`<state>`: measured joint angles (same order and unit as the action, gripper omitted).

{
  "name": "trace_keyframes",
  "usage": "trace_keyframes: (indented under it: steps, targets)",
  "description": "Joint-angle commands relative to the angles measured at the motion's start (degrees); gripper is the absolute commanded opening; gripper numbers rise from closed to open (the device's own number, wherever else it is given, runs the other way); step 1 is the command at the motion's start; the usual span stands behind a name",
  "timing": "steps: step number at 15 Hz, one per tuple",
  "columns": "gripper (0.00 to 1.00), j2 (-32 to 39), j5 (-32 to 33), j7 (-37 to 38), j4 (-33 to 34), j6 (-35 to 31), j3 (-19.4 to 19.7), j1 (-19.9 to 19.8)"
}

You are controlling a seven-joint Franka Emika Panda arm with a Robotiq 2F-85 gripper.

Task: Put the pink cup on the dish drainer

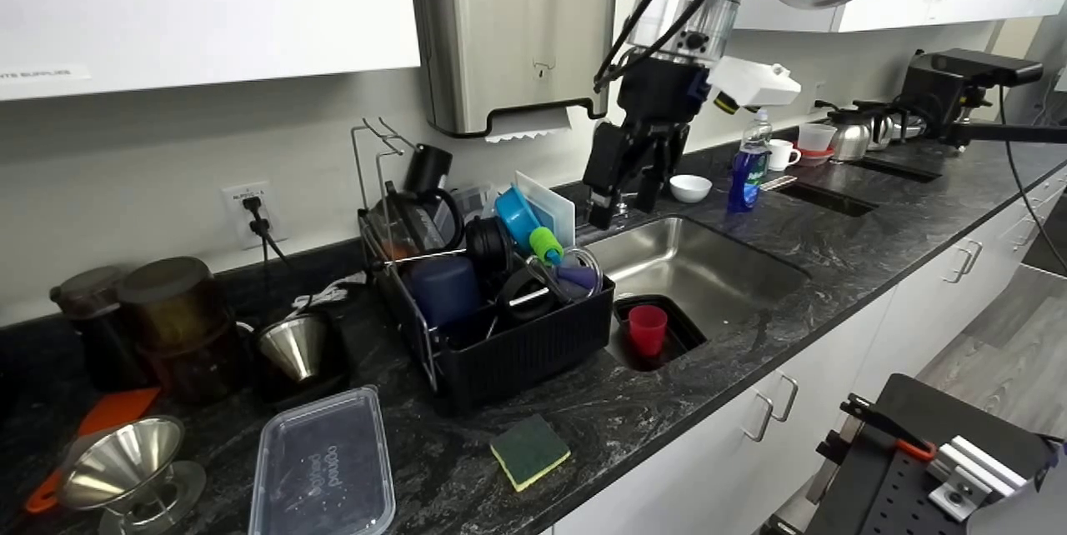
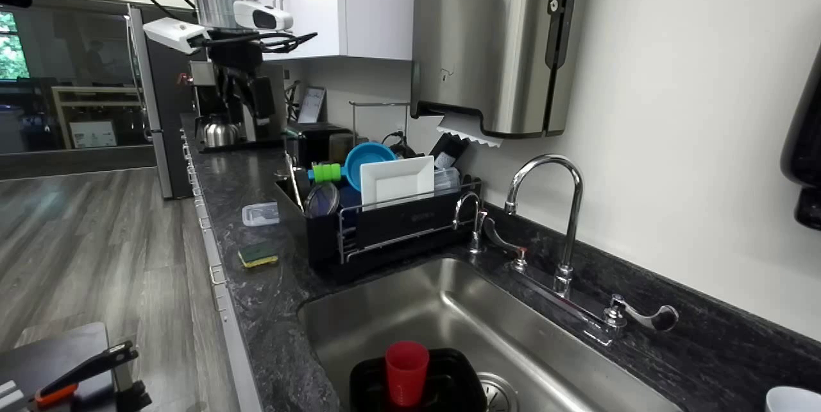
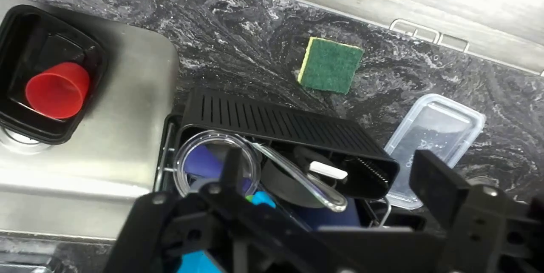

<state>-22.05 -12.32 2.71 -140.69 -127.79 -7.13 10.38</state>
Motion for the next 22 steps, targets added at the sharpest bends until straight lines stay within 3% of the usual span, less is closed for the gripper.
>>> trace_keyframes:
  steps: [1, 12, 22]
  targets:
    - [1.0, -0.3, 1.6, 0.6, 0.3, 0.0, 0.5, -1.8]
    - [1.0, -1.4, 5.9, 1.2, -1.6, -0.5, 3.6, -6.9]
    - [1.0, 1.6, 12.2, 1.7, -8.5, -8.8, 6.3, -12.0]
